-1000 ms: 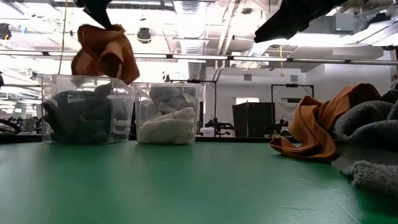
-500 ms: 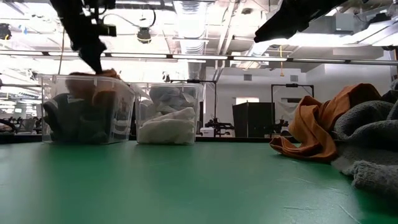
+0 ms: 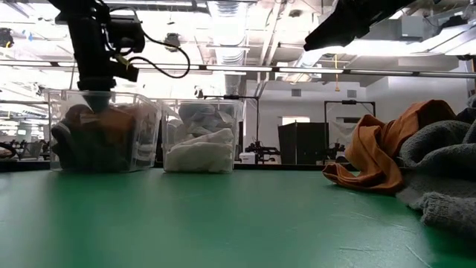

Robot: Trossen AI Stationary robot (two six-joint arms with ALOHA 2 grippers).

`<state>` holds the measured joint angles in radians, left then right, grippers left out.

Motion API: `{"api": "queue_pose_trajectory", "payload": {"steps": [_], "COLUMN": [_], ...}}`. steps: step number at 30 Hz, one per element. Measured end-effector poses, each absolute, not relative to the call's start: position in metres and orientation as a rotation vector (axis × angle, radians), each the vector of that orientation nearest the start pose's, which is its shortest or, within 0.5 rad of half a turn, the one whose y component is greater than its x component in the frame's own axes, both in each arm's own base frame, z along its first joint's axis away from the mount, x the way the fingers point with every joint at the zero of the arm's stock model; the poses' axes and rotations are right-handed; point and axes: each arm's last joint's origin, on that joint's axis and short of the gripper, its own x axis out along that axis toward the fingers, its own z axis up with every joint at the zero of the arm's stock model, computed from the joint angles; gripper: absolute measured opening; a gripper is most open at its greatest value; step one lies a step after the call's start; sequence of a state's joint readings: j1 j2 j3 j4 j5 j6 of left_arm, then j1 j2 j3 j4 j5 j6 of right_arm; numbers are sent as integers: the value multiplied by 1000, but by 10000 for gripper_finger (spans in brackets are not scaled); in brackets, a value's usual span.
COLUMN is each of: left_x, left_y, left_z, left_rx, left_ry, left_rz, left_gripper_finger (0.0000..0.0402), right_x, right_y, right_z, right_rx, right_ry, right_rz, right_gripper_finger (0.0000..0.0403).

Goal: Sort towels by color in basket
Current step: Put the orange towel into the left transparent bin

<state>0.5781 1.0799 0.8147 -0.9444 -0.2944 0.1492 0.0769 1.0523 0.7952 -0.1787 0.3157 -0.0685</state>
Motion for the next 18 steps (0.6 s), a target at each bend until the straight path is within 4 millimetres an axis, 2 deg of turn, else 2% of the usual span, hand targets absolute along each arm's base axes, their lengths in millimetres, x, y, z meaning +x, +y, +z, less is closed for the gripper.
{"api": "queue_pose_trajectory", "payload": {"steps": [3,6,10,15,18], "left_x": [151,156,157,156,161], "left_y": [106,106,104,103,107], "left_z": [253,277,299,322,333], "left_rx": [-5,20,57,72,97], "left_ry": [1270,1200,1190,1149,1046], "left_rz": [664,668,640,649,695], "left_gripper_finger": [99,137,173,184,185], "right_x": [228,228,228,228,228], "right_y": [9,9,9,9,9], "right_z": [288,288,288,288,288], "right_rx": [-153,-153,-152,-148,-145], "right_ry": [437,437,438,437,437], "right_rz": [-220,-220,-220,-221,-222], "right_gripper_finger": [222,222,222,222,222]}}
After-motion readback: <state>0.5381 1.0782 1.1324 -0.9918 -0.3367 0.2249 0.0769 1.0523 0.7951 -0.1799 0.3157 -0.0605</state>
